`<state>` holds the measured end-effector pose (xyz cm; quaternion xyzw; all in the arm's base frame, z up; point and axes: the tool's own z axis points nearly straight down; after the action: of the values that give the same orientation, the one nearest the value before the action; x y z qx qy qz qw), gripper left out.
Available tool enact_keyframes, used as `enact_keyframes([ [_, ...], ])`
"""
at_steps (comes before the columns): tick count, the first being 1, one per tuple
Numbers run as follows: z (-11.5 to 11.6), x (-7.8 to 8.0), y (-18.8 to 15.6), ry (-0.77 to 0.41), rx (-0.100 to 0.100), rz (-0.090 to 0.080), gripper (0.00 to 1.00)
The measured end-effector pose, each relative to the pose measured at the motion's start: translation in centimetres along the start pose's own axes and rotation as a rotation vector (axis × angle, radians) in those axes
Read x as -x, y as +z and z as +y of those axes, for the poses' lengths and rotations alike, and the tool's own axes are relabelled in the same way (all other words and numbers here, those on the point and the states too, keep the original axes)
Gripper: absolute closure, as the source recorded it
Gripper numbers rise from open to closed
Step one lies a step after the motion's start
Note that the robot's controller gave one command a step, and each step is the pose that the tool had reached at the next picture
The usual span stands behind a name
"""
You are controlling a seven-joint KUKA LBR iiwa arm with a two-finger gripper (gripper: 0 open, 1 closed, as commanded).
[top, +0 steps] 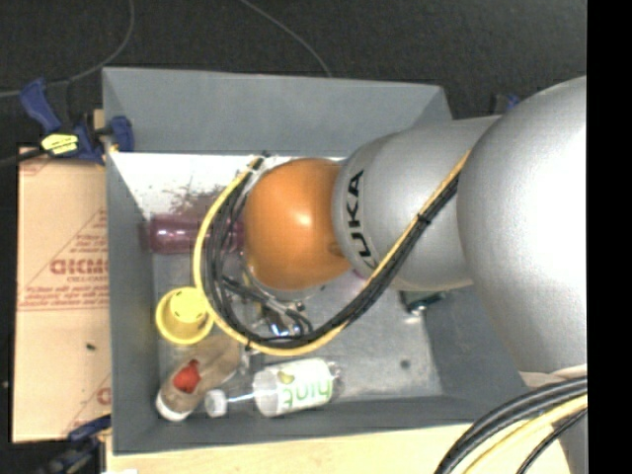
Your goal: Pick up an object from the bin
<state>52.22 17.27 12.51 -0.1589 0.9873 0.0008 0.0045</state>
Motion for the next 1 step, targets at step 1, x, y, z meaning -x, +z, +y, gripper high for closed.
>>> enact_keyframes([
  [1, -0.49, 8.99, 0.44, -0.191, -0.004, 0.000, 0.00],
])
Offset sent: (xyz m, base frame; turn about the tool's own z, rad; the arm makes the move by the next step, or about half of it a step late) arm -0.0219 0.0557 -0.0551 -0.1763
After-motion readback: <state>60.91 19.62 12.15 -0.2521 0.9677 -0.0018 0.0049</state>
